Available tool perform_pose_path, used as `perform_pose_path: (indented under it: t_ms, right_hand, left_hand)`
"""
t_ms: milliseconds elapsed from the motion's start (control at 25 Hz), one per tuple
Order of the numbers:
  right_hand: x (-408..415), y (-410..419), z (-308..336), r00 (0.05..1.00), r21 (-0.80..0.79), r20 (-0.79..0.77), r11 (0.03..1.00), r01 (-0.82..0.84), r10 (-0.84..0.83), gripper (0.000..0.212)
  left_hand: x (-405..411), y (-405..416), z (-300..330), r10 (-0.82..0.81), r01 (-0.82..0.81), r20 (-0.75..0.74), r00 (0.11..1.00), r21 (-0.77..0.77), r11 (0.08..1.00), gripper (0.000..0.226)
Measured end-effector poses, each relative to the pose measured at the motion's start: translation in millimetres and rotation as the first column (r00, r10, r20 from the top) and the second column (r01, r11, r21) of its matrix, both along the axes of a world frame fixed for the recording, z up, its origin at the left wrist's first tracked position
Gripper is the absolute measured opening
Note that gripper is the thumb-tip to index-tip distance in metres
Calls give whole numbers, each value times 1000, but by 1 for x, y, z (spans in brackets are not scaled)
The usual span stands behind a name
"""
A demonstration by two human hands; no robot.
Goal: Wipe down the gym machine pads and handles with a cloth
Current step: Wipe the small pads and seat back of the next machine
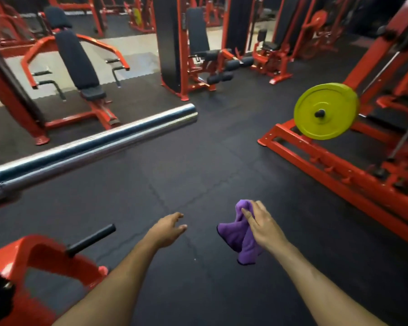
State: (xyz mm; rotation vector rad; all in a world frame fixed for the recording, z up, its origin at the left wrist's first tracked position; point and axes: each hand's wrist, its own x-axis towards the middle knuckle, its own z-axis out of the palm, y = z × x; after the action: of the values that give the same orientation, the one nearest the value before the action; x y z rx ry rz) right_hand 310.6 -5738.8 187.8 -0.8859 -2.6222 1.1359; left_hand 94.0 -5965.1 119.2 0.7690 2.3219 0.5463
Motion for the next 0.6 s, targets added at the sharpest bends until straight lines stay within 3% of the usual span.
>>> perform_pose_path:
  t_ms: [80, 200, 440, 520, 600]
  right_hand:
    - [-17, 34, -4, 999, 87, 31, 996, 26, -29, 43]
    - [-58, 92, -12, 993, 235, 113, 972, 2, -29, 55]
    - [-181, 229, -23, 912, 409, 366, 849, -334, 182, 56]
    - [-232, 267, -19, 873, 348, 358, 820, -454, 331, 55]
    - [-286, 290, -19, 845, 223, 248, 820, -526, 474, 52]
  left_hand:
    - [-19, 38, 3, -37, 37, -2, 999, -2, 999, 56]
    - [-55, 93, 2, -47, 47, -27, 999, 10, 999, 55]
    - [-152, 215, -1, 98, -96, -63, 993, 30, 995, 53]
    - [-180, 245, 9, 186, -184, -49, 981, 47, 982, 53]
    - [-203, 264, 17, 292, -289, -50, 955, 63, 955, 52]
